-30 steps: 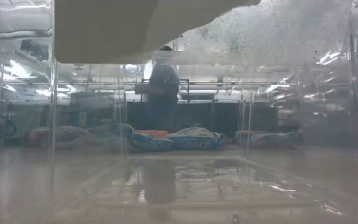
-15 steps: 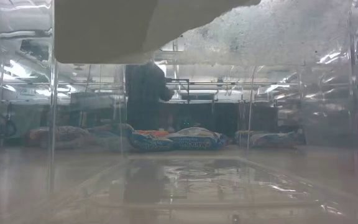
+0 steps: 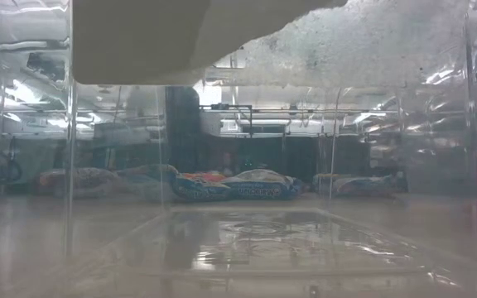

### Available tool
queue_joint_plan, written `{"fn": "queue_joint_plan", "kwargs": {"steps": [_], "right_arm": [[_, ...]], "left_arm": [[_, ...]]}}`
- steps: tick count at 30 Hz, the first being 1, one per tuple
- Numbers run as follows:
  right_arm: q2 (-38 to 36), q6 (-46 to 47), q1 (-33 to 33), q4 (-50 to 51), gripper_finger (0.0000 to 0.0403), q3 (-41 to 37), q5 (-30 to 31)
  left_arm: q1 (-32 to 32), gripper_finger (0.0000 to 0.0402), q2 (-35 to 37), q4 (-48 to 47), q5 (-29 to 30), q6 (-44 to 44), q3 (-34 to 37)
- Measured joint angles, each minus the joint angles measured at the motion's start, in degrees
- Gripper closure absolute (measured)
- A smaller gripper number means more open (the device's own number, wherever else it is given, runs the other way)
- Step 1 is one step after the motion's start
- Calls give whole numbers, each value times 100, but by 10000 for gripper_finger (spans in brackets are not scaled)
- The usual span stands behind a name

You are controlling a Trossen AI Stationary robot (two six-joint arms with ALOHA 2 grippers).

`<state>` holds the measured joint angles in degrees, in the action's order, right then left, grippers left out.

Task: Sort Maruchan noodles
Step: Adjust the orange noodle pack on the right transparent bin, then put the orange noodle pack on the right transparent bin

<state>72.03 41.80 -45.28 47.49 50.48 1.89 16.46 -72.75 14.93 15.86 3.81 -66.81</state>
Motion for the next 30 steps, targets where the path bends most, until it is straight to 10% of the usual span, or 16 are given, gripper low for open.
{"fn": "queue_joint_plan", "kwargs": {"steps": [15, 30], "right_arm": [[-142, -336, 728, 2096, 281, 1886, 2375], [-751, -339, 1244, 2407, 218, 2280, 3903]], "left_arm": [[-1595, 285, -281, -3195, 483, 1943, -2], [-3077, 208, -1990, -4972, -33, -680, 2]]}}
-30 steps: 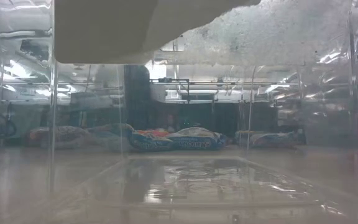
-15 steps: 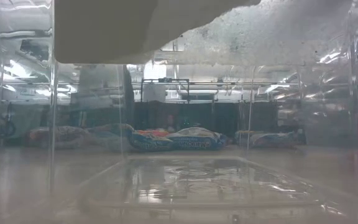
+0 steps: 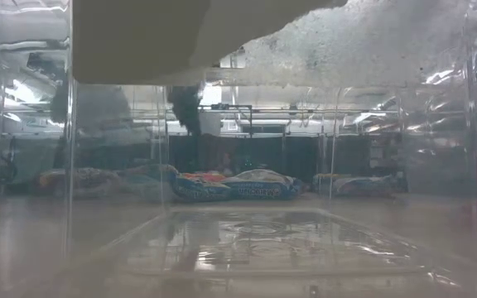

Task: Sort Maruchan noodles
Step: Put the orange noodle pack on the right transparent bin

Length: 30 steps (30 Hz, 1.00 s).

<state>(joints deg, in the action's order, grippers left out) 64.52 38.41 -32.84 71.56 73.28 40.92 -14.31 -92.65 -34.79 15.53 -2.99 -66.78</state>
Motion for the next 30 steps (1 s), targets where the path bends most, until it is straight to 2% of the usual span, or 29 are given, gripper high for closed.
{"fn": "queue_joint_plan", "kwargs": {"steps": [4, 8, 13, 24, 30], "right_arm": [[-188, -3, 150, 237, 203, -2, 311], [-385, -6, 348, 570, 198, -2, 612], [-636, -305, 644, 715, 199, -4, 615], [-1019, -1289, 1240, 676, 199, -8, 617], [-1096, -1398, 1483, 651, 198, -9, 611]], "left_arm": [[-161, 170, -443, -140, 391, -815, 0], [-271, 158, -741, -125, 722, -1127, 0], [-456, 157, -957, -30, 1029, -1163, 2], [-890, 160, -1623, 356, 898, -1180, 2], [-879, 199, -1912, 378, 1073, -1118, -24]]}}
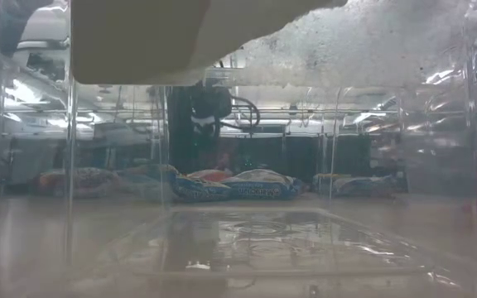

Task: Sort Maruchan noodles
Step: Put the orange noodle pack on the right transparent bin

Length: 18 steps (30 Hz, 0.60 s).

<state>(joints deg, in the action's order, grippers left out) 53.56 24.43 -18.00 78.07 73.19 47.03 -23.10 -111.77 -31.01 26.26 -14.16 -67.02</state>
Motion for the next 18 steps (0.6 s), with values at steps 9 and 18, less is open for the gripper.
{"fn": "queue_joint_plan", "kwargs": {"steps": [9, 18], "right_arm": [[2, -461, 435, -537, 201, 0, 296], [147, -1155, 815, -1215, 202, -53, -39]], "left_arm": [[-6, 367, 27, 14, 90, 8, 17], [-36, 395, 1011, -609, -719, 211, -7]]}}
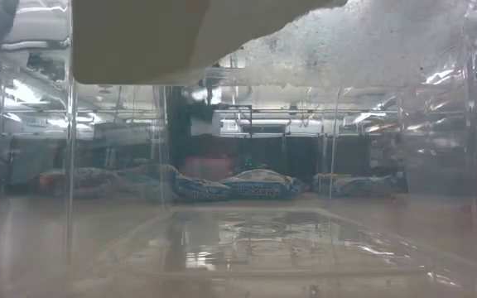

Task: Sort Maruchan noodles
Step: Put the orange noodle pack on the right transparent bin

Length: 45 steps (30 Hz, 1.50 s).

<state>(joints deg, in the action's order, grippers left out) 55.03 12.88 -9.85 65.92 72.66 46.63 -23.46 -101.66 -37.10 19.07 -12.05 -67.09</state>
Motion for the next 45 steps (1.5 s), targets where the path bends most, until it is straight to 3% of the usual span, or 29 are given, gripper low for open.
{"fn": "queue_joint_plan", "kwargs": {"steps": [8, 13, 18, 29, 36, 45], "right_arm": [[527, -1899, 440, -2478, 189, -365, -1187], [1156, -2594, 1023, -3951, 169, -368, -2621], [1841, -2697, 1462, -4517, 143, -367, -3684], [2673, -3359, 1710, -4530, 111, -367, -4455], [2931, -3368, 1715, -4472, 133, -365, -4481], [2682, -3848, 1634, -4208, 169, -358, -4611]], "left_arm": [[-38, 397, 1271, -272, -1710, 570, -544], [197, 398, 1335, -251, -2128, 752, -1033], [563, 398, 1337, -118, -2252, 695, -1220], [1197, 399, 1307, 267, -2157, 839, -1283], [1456, 394, 1304, 456, -2068, 611, -1283], [1635, 391, 1304, 343, -2061, -29, -1283]]}}
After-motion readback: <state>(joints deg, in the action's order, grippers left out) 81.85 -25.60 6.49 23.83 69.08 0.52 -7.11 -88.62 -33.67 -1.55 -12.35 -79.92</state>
